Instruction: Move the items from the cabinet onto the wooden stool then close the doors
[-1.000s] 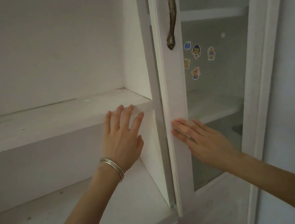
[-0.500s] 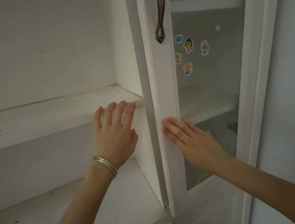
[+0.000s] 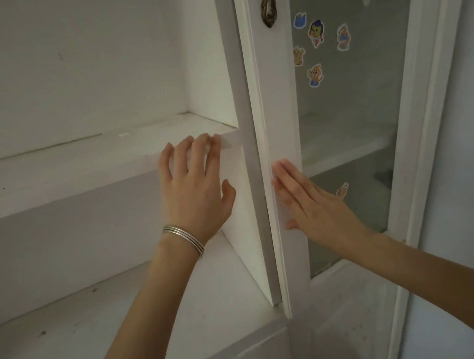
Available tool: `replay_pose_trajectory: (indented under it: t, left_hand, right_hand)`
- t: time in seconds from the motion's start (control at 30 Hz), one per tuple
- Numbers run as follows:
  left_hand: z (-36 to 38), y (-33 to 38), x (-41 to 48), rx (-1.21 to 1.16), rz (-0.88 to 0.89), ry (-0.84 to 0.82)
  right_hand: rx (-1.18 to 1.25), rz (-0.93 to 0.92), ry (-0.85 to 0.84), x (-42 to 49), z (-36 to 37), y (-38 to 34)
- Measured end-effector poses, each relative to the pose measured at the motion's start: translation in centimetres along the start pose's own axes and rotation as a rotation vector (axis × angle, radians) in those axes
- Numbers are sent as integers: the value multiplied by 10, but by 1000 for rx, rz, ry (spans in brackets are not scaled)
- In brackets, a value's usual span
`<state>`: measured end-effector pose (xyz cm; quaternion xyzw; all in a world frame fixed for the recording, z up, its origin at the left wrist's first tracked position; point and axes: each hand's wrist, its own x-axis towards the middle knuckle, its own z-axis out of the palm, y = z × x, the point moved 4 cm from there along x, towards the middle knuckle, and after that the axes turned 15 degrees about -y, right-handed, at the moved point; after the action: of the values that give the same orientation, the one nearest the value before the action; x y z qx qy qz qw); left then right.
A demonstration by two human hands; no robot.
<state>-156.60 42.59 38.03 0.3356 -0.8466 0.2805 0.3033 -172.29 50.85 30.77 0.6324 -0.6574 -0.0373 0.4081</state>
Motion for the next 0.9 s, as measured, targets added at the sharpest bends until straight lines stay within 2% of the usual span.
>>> replay_pose_trajectory:
  t: [0.23,0.43,0.8,0.9]
  left_hand:
    - [5,2,1,-6,-22,43]
    - [5,2,2,-9,-22,72]
    - [-2,0,3,-17,-31,-49]
    - [-5,-1,1,-1,-9,-135]
  right_hand:
    - [55,10,65,1,0,0]
    - [31,118,16,20,5,-11]
    - [-22,53,-172,17,6,-5]
    - [49,2,-211,15,-4,0]
